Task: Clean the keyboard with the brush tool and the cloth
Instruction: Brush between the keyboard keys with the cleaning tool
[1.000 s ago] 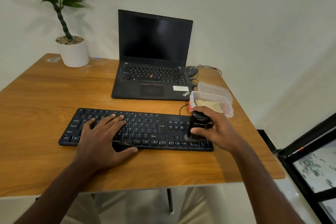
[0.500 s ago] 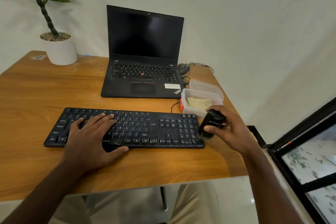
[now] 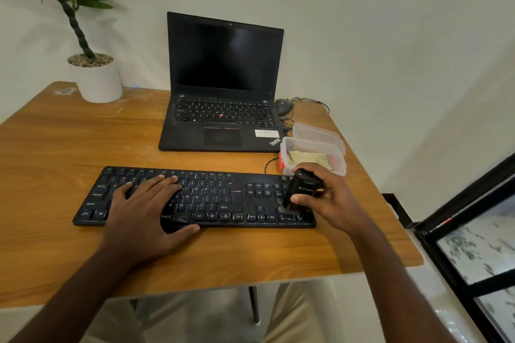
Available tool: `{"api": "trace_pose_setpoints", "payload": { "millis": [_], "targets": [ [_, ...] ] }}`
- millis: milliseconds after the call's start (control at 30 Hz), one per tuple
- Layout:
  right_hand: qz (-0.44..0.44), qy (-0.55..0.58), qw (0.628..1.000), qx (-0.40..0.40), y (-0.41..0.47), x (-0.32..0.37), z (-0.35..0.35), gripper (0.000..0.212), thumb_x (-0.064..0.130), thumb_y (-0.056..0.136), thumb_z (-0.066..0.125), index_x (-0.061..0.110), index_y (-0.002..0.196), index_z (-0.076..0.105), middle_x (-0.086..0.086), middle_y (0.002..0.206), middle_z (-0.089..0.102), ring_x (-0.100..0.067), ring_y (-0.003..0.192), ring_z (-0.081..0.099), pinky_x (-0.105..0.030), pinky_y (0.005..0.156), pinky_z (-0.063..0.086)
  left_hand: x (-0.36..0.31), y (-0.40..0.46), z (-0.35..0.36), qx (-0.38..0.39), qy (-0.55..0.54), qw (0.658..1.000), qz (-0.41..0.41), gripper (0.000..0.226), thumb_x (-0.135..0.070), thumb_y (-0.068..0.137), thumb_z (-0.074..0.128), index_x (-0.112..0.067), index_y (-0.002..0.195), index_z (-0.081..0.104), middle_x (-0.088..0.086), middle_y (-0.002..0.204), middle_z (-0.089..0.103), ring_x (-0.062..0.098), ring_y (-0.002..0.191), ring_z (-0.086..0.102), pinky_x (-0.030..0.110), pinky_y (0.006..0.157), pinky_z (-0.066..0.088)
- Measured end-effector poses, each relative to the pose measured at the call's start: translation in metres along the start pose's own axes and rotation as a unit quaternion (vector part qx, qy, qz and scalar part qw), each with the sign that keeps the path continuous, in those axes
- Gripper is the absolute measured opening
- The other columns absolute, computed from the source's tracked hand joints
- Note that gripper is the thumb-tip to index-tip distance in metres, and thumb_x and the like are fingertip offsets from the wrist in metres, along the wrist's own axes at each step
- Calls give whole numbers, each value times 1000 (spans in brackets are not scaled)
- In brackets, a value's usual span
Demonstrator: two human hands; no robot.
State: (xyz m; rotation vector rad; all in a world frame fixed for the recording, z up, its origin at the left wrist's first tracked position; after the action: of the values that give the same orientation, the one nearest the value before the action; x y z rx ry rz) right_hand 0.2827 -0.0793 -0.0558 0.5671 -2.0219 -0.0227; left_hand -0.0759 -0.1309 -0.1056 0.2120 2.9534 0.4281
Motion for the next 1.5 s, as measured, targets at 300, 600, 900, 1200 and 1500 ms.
{"api": "trace_pose_setpoints", "payload": {
  "millis": [300, 600, 900, 1200, 1500],
  "targets": [
    [8, -37, 999, -16, -6, 8, -22, 46, 17, 83, 78, 22, 125, 59, 19, 114, 61, -10, 109, 60, -34, 80, 60, 1, 0, 1, -11, -2, 1000, 2, 99, -92, 68, 39, -22, 134, 58, -2, 142, 56, 18, 135, 47, 57, 111, 27],
    [-36, 19, 998, -54, 21, 28, 50, 47, 14, 83, 81, 17, 125, 60, 11, 106, 65, -13, 100, 65, -24, 81, 55, -1, 0, 0, 0, -9, 1000, 3, 102, -94, 69, 35, -21, 135, 57, -1, 142, 56, 19, 135, 47, 58, 112, 28],
    [-87, 38, 993, -75, 44, 61, 115, 52, 17, 82, 82, 32, 125, 57, 20, 116, 61, -7, 111, 62, -26, 87, 58, 87, -42, -30, -61, -141, 973, -170, 99, -91, 60, 50, -30, 138, 48, -4, 146, 49, 18, 133, 44, 54, 111, 23],
    [-93, 74, 993, 12, 72, 99, 184, 50, 17, 82, 83, 26, 125, 58, 16, 112, 63, -12, 106, 66, -36, 79, 62, 133, -68, -24, -1, -251, 956, -149, 85, -89, 56, 62, -44, 127, 59, -20, 127, 60, 9, 122, 50, 41, 108, 39],
    [-126, 60, 987, 75, 82, 148, 252, 50, 19, 84, 82, 24, 127, 56, 13, 108, 64, -5, 101, 64, -26, 80, 60, 132, -58, -27, 77, -245, 965, -56, 95, -91, 50, 62, -56, 136, 40, -28, 153, 28, -4, 143, 23, 32, 117, 6]
  ]
}}
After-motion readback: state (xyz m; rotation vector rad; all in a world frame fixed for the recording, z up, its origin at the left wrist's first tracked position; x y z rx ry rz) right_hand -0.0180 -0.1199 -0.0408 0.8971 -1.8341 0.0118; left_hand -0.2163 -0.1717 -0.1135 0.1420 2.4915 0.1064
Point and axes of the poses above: each hand's wrist, its own y-axis towards the middle knuckle, its own z-axis out of the palm, x = y × z, the point moved 3 cm from there along y, towards the middle knuckle
